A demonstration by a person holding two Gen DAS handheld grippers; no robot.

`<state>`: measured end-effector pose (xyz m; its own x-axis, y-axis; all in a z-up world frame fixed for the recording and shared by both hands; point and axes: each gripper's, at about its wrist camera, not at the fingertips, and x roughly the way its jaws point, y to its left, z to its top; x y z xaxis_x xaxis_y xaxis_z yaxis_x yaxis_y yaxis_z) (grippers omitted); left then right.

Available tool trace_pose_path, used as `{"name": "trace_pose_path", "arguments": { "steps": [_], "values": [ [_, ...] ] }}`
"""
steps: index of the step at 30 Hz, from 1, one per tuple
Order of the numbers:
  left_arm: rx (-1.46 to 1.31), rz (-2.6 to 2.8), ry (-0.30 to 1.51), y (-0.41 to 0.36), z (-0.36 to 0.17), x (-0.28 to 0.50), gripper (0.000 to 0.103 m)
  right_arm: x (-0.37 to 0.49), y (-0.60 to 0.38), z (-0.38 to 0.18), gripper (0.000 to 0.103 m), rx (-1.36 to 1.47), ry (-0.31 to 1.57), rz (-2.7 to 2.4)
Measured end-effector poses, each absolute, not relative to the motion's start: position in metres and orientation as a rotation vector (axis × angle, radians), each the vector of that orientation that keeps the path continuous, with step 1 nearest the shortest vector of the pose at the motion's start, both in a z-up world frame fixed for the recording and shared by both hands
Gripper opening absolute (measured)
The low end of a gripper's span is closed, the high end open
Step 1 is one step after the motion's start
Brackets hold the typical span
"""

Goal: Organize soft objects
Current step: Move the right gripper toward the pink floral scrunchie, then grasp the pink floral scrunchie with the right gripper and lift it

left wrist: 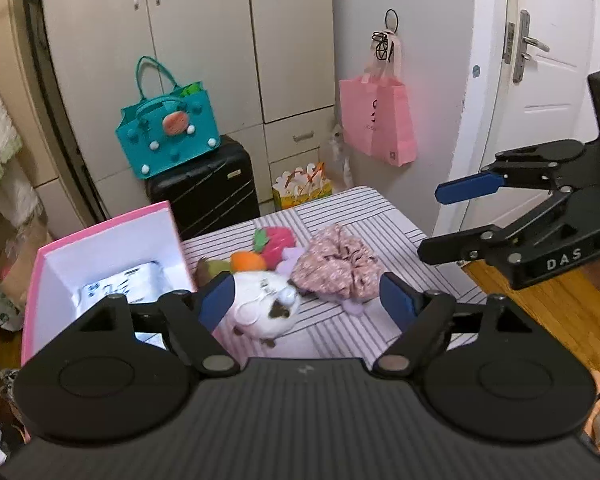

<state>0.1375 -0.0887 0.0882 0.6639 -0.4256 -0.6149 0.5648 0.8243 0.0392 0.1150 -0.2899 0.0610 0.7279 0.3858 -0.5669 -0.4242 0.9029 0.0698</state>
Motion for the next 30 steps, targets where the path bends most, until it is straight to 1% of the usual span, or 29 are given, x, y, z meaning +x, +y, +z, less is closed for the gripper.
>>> {"name": "trace_pose_path", "arguments": {
  "steps": [2, 5, 7, 16, 25, 27, 28, 29, 30],
  "values": [
    [0.224, -0.564, 0.633, -0.097, 0.082, 0.141, 0.082, 0.117, -0.299, 0.051, 0.083, -0.064, 0.596, 0.448],
    [0.191, -0.579, 0.643, -0.106, 0.073, 0.147, 0.086, 0.124, -0.312, 0.035, 0.089, -0.043, 0.576, 0.448],
    [0.156, -0.601, 0.656, -0.109, 0.065, 0.154, 0.087, 0.13, -0.317, 0.024, 0.09, -0.043, 0.577, 0.446],
    [0.016, -0.54, 0.722, -0.112, 0.034, 0.18, 0.087, 0.16, -0.302, -0.029, 0.091, -0.167, 0.621, 0.528],
    [-0.053, -0.491, 0.779, -0.108, 0.019, 0.192, 0.087, 0.199, -0.276, -0.049, 0.092, -0.227, 0.618, 0.582],
    [-0.032, -0.469, 0.77, -0.107, 0.019, 0.192, 0.087, 0.207, -0.277, -0.051, 0.087, -0.226, 0.633, 0.588],
    [-0.032, -0.464, 0.773, -0.106, 0.018, 0.193, 0.087, 0.209, -0.279, -0.05, 0.075, -0.216, 0.631, 0.591],
    [-0.04, -0.459, 0.777, -0.105, 0.018, 0.194, 0.087, 0.209, -0.285, -0.048, 0.068, -0.181, 0.631, 0.601],
    [-0.045, -0.458, 0.779, -0.104, 0.017, 0.195, 0.087, 0.211, -0.291, -0.046, 0.054, -0.136, 0.639, 0.608]
  ]
}}
